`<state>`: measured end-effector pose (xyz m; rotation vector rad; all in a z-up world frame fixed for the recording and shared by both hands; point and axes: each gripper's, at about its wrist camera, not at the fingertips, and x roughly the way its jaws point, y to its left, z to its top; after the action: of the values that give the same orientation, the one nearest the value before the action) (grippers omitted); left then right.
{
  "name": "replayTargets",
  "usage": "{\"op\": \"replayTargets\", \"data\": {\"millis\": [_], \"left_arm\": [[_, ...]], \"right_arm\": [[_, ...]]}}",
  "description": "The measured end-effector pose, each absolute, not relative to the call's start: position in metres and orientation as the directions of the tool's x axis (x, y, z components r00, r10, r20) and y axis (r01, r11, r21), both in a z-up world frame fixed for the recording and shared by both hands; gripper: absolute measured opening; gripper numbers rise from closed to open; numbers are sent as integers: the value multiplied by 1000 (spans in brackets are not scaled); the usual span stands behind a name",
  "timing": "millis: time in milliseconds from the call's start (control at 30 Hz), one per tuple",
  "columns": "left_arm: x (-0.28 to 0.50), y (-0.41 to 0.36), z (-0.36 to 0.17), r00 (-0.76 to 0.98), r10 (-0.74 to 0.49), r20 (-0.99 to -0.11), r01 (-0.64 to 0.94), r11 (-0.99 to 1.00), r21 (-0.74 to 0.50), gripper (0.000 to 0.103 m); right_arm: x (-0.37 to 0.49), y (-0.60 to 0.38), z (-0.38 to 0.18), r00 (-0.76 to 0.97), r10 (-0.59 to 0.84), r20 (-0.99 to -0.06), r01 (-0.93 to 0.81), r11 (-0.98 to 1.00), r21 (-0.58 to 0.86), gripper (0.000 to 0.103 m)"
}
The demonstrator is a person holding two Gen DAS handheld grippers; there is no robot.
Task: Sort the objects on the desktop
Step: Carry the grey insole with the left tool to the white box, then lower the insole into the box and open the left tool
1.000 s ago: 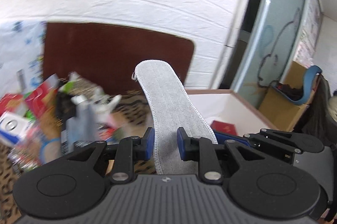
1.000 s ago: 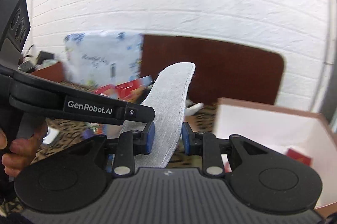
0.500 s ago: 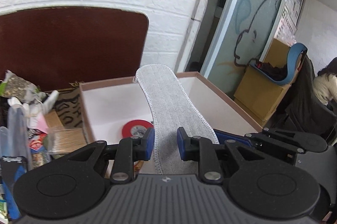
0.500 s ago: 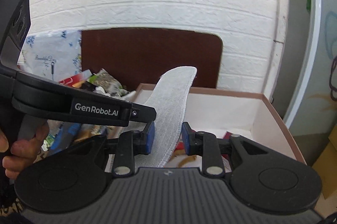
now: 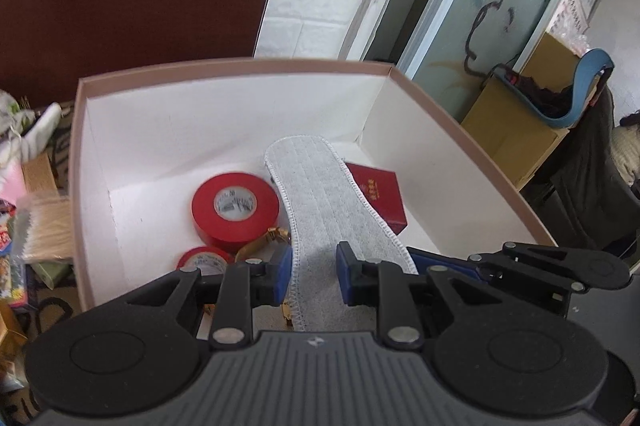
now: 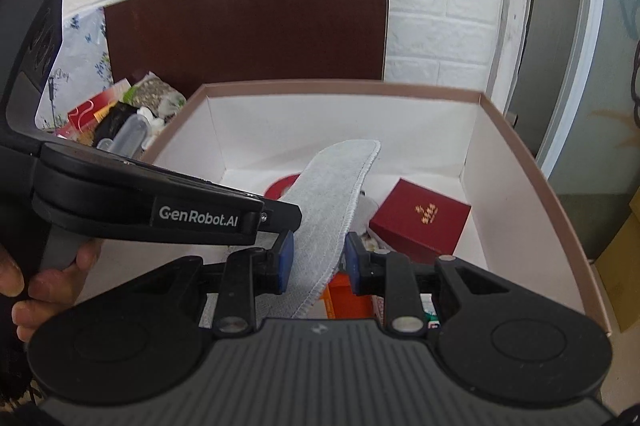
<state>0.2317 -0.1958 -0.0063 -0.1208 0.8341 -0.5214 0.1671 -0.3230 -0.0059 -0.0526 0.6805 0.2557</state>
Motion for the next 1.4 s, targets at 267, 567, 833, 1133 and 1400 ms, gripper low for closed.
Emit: {"op": "replayTargets", "data": {"millis": [267,567,833,1133,1400], "left_arm": [[247,-213,-12,488,-435,-757,374,888,-268,31],[249,-212,-12,462,-491,-738,398,859,-322,82],[242,-208,-5,507,-451,-735,371,883,-286,87],[218,-204,11,579,-417,-701,380,898,-220,87],[188,-193,29,658,-400,-639,380,908,-177,87]], "right_arm": [[189,-330,-18,671,211,-711,-230,971,72,27],[198,-324,-28,596,192,-780,-230,971,63,46],[192,-321,-24,608,185,-772,-213,975,65,82],[177,-319,-5,659,167,-734,-192,980,50,94],[153,-312,12,710,148,-689,-186,982,21,94]]}}
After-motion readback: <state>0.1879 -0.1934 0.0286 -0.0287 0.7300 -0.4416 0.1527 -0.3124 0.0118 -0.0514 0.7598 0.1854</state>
